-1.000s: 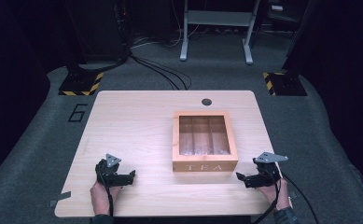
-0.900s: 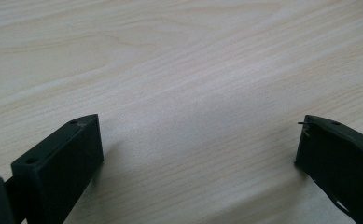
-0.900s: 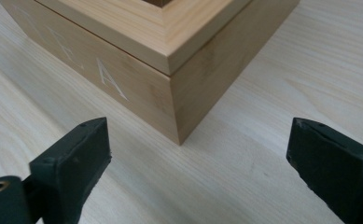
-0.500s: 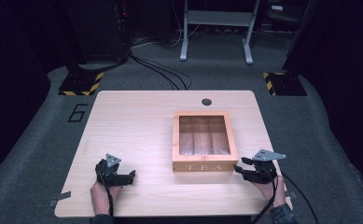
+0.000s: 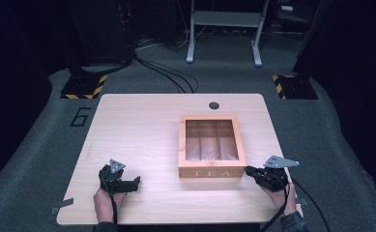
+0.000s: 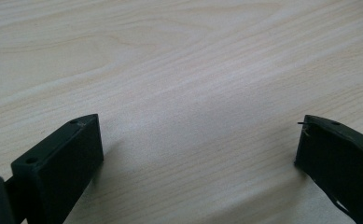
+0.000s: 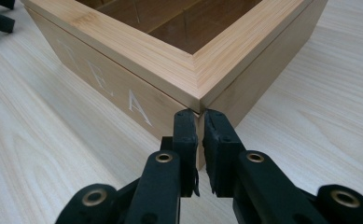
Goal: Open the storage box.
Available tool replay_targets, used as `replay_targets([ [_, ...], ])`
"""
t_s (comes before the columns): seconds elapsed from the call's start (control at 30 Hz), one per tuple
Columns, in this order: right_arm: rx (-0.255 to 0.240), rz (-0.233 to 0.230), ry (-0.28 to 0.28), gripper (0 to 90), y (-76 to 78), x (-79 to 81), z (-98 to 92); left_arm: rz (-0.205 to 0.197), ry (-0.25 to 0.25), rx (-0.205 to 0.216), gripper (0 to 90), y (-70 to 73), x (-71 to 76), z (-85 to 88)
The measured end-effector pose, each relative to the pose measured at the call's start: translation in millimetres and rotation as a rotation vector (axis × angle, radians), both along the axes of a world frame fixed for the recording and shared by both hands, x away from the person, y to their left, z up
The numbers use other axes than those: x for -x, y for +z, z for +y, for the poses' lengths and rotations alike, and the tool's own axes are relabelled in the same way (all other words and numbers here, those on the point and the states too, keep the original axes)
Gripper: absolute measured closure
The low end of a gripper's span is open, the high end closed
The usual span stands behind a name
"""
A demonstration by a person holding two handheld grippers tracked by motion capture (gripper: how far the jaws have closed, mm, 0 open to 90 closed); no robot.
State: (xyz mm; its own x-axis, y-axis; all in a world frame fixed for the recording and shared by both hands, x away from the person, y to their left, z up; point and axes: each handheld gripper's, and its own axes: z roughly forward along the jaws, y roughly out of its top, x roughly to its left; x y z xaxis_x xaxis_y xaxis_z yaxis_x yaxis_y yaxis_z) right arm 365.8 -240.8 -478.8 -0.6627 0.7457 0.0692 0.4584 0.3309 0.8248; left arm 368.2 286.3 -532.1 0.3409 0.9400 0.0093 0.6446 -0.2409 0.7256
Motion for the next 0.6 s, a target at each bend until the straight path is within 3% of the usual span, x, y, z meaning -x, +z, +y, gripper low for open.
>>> replay_targets([
  [0.2,0.004,-0.007,-0.002,84.3,0.1,0.8,0.7,0.002,-0.003,0.000,0.7,0.1,0.1,0.1],
  [0.6,-0.049,-0.025,-0.009,87.1,-1.2,2.2,-1.8,0.001,-0.003,0.000,0.9,0.1,0.2,0.0],
])
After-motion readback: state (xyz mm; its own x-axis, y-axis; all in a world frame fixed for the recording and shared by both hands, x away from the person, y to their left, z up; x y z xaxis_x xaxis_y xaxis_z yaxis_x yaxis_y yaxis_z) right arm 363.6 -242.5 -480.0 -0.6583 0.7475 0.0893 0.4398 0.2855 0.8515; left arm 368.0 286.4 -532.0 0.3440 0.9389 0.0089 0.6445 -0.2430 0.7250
